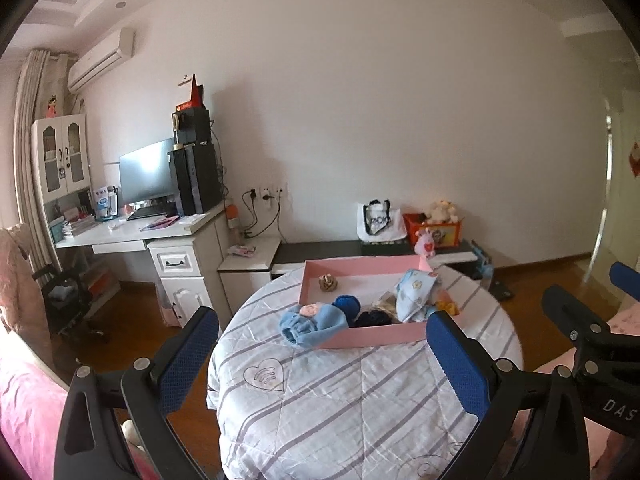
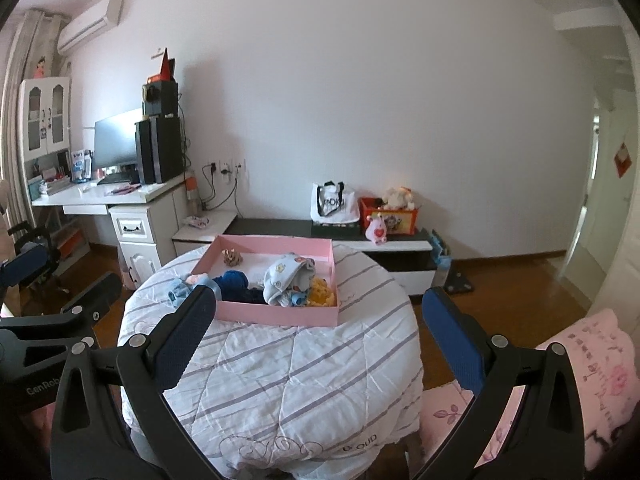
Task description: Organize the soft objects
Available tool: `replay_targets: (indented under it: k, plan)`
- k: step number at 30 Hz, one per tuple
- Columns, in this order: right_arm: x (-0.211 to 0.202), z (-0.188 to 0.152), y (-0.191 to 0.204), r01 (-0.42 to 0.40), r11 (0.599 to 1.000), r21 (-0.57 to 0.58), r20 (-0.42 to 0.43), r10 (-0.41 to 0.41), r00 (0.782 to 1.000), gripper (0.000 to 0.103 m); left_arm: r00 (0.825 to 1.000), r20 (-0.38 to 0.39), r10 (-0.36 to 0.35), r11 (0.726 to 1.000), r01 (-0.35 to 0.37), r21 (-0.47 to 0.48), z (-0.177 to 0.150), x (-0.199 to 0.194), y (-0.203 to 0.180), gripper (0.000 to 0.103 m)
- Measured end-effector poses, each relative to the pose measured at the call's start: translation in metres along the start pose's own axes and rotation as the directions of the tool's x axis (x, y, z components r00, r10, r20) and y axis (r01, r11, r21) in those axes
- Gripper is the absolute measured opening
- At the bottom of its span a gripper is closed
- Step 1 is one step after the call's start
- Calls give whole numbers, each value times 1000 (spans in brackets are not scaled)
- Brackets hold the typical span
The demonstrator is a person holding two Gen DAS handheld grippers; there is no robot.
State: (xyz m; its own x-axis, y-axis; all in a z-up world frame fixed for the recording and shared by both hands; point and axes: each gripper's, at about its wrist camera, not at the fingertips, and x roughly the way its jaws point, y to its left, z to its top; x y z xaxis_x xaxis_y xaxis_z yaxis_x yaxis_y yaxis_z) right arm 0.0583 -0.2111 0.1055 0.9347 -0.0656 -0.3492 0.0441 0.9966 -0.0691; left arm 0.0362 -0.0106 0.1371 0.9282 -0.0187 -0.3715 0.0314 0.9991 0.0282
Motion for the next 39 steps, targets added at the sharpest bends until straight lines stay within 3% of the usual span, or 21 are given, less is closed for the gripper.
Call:
replay_targets:
  k: [7, 28, 39]
  plan:
    - [-22, -3, 2, 17, 1000, -6, 26, -17, 1000, 103, 1000, 14, -4, 1000, 5, -18, -8, -21, 4, 103]
    - [-33, -12, 8, 13, 1000, 2, 13, -13, 1000, 103, 1000, 0, 8, 1000, -8, -27, -12, -29, 2, 103]
    - [-49, -10, 8, 25, 1000, 11, 50, -26, 998, 103, 999, 38, 9, 1000, -8, -26, -16, -43, -2, 103]
